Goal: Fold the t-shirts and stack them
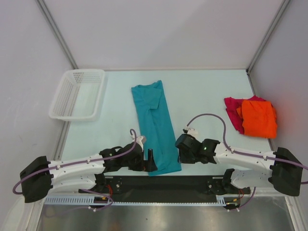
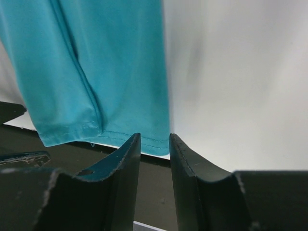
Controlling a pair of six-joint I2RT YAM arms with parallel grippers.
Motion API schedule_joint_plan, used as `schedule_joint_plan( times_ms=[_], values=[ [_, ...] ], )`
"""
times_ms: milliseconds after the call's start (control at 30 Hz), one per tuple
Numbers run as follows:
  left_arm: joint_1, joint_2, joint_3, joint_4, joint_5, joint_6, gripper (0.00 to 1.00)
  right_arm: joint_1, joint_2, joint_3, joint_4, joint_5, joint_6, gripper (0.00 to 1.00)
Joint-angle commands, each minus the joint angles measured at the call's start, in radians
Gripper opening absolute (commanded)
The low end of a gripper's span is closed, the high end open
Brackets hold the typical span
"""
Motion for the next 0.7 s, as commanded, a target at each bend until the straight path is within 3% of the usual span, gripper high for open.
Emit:
schedule_joint_plan(
  times_ms=[0, 367, 667],
  values=[
    [-0.008, 0.0, -0.013, -0.004, -0.051, -0.004, 0.99, 0.019, -0.042, -0.021, -0.023, 0.048, 0.076, 0.37],
    [-0.008, 0.133, -0.026, 0.111, -0.057, 0.026, 0.99, 0.039, -0.028, -0.062, 0.009, 0.035, 0.112, 0.37],
    [-0.014, 0.196, 0.011, 0.07, -0.071, 0.033, 0.99, 0.073, -0.008, -0.138, 0.114, 0.022, 0.168, 0.37]
  ],
)
